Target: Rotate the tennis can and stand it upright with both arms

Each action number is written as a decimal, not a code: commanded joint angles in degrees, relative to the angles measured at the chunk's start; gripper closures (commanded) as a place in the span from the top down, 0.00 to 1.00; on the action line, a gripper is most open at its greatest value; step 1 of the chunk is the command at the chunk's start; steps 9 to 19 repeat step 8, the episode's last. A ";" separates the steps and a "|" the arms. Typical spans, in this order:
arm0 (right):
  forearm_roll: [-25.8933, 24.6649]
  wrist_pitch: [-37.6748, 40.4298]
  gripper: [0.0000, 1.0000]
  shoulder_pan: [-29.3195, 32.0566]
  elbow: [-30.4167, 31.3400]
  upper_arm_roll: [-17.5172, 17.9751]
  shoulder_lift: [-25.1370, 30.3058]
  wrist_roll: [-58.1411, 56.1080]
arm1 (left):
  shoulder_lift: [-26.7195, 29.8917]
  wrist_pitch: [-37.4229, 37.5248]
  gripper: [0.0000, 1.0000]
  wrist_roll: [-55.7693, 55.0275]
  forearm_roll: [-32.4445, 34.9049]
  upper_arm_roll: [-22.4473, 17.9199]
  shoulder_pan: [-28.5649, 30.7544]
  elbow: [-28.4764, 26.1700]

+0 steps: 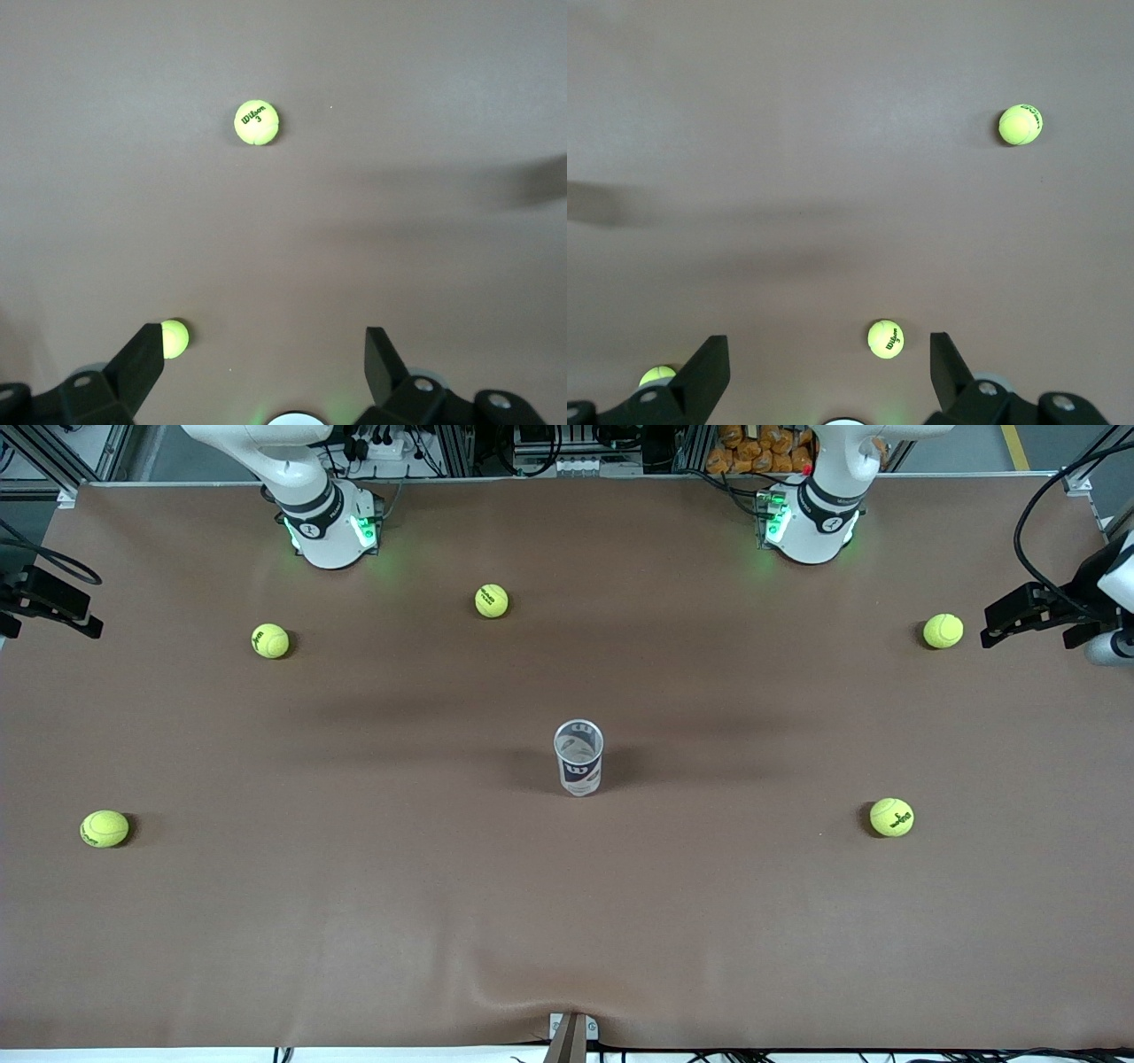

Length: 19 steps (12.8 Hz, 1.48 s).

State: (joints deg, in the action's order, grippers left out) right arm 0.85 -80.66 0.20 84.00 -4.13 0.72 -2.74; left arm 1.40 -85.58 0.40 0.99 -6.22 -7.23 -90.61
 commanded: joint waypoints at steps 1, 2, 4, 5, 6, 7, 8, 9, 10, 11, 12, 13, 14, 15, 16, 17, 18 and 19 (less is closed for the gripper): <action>0.20 0.33 1.00 -0.12 -0.07 0.00 -0.01 -0.07 | 0.09 0.32 1.00 1.09 0.07 -0.11 -0.32 1.05; 0.20 0.33 1.00 -0.20 -0.15 0.00 -0.01 -0.07 | 0.09 0.32 1.00 0.75 -0.46 -0.11 -0.32 1.05; 0.29 0.33 1.00 -0.20 -0.33 0.00 0.07 -0.07 | 0.18 0.32 1.00 -1.70 -1.78 -0.20 -0.33 1.05; 0.29 0.33 1.00 -0.20 -0.33 0.00 -0.01 -0.07 | 0.18 0.41 1.00 -2.85 -1.61 -0.11 -0.41 1.05; 0.20 0.33 1.00 -0.12 -0.33 0.00 -0.01 0.10 | 0.09 0.32 1.00 -3.04 -1.43 -0.11 -0.41 1.05; 0.20 0.33 1.00 -0.03 -0.33 0.00 -0.01 0.11 | 0.09 0.32 1.00 -2.60 -1.43 -0.11 -0.50 1.05; 0.20 0.33 1.00 -0.03 -0.33 0.00 0.07 0.19 | 0.00 0.32 1.00 -2.42 -1.51 -0.11 -0.50 1.05; 0.20 0.33 1.00 -0.03 -0.33 0.00 0.07 0.19 | 0.00 0.32 1.00 -2.42 -1.51 -0.11 -0.50 1.05; 0.20 0.33 1.00 -0.03 -0.33 0.00 0.07 0.19 | 0.00 0.32 1.00 -2.42 -1.51 -0.11 -0.50 1.05; 0.20 0.33 1.00 -0.03 -0.33 0.00 0.07 0.19 | 0.00 0.32 1.00 -2.42 -1.51 -0.11 -0.50 1.05; 0.20 0.33 1.00 -0.03 -0.33 0.00 0.07 0.19 | 0.00 0.32 1.00 -2.42 -1.51 -0.11 -0.50 1.05; 0.20 0.33 1.00 -0.03 -0.33 0.00 0.07 0.19 | 0.00 0.32 1.00 -2.42 -1.51 -0.11 -0.50 1.05; 0.20 0.33 1.00 -0.03 -0.33 0.00 0.07 0.19 | 0.00 0.32 1.00 -2.42 -1.51 -0.11 -0.50 1.05; 0.20 0.33 1.00 -0.03 -0.33 0.00 0.07 0.19 | 0.00 0.32 1.00 -2.42 -1.51 -0.11 -0.50 1.05; 0.20 0.33 1.00 -0.03 -0.33 0.00 0.07 0.19 | 0.00 0.32 1.00 -2.42 -1.51 -0.11 -0.50 1.05; 0.20 0.33 1.00 -0.03 -0.33 0.00 0.07 0.19 | 0.00 0.32 1.00 -2.42 -1.51 -0.11 -0.50 1.05; 0.20 0.33 1.00 -0.03 -0.33 0.00 0.07 0.19 | 0.00 0.32 1.00 -2.42 -1.51 -0.11 -0.50 1.05; 0.20 0.33 1.00 -0.03 -0.33 0.00 0.07 0.19 | 0.00 0.32 1.00 -2.42 -1.51 -0.11 -0.50 1.05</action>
